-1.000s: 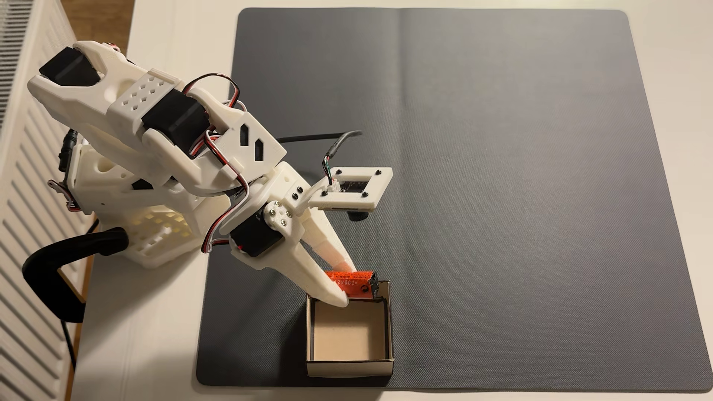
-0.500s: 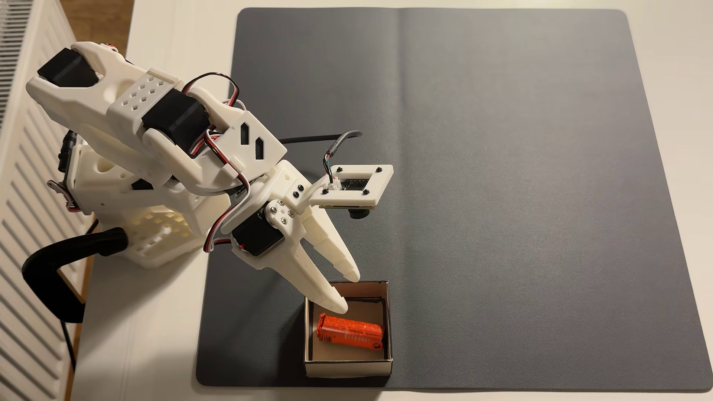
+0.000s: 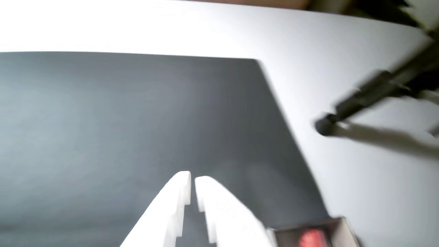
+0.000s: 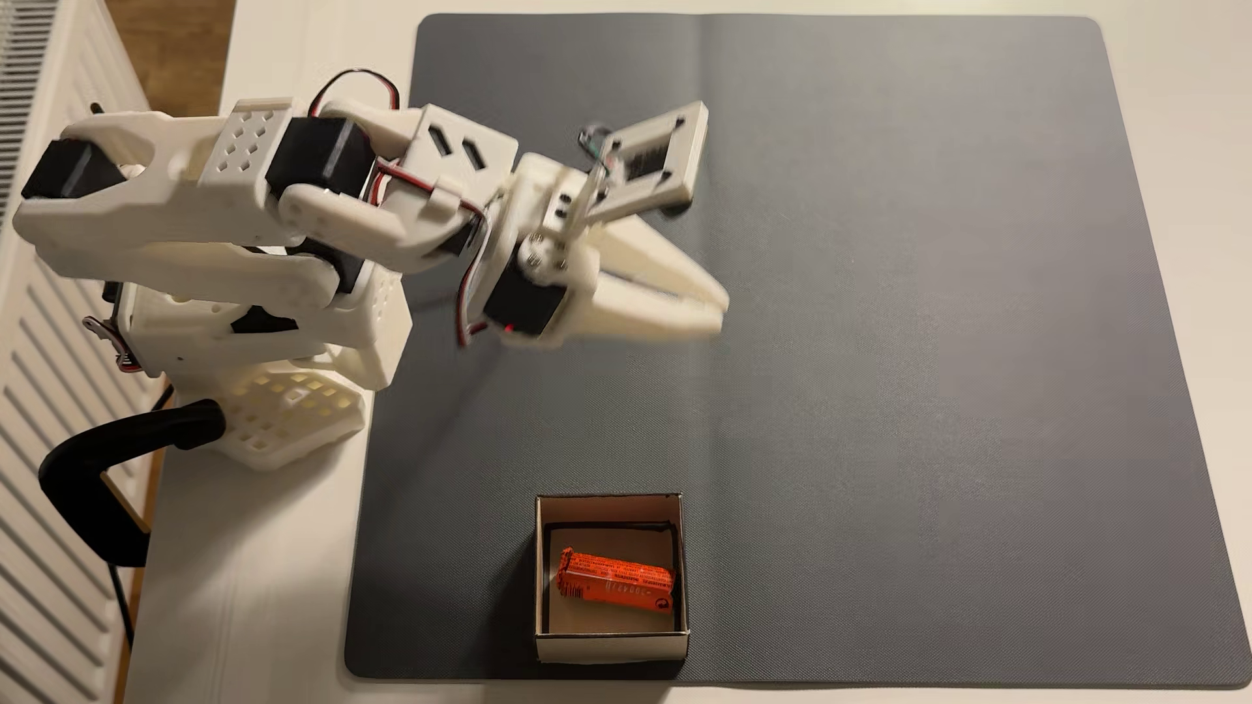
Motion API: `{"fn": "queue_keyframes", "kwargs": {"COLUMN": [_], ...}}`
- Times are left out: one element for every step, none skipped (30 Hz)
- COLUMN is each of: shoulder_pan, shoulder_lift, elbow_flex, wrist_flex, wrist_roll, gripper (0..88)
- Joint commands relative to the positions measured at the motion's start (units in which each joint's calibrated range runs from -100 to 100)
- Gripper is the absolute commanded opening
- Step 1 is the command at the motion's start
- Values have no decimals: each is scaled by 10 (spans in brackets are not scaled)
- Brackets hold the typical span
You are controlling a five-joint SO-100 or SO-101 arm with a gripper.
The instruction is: Pick the red object and place it in the box
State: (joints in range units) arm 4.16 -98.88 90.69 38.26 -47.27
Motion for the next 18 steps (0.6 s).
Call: {"fn": "queue_keyframes", "kwargs": {"shoulder_pan": [-34,-41,-45,-48,-49,-48,-48,-47,-46,-46,-46,-48,-48,-48,-48,-48,-48,-47], "shoulder_lift": [-5,-5,-5,-5,-5,-5,-5,-5,-4,-4,-4,-4,-4,-4,-4,-4,-4,-4], "elbow_flex": [-12,-4,8,23,40,57,71,86,91,92,92,92,92,92,92,92,92,92], "wrist_flex": [5,12,20,26,32,36,37,37,39,50,64,77,93,112,135,153,174,197], "wrist_roll": [-4,-4,-4,-4,-4,-4,-4,-4,-4,-4,-4,-4,-4,-5,-5,-7,-8,-8], "gripper": [8,8,8,8,8,10,10,10,10,8,8,8,8,8,8,8,8,8]}}
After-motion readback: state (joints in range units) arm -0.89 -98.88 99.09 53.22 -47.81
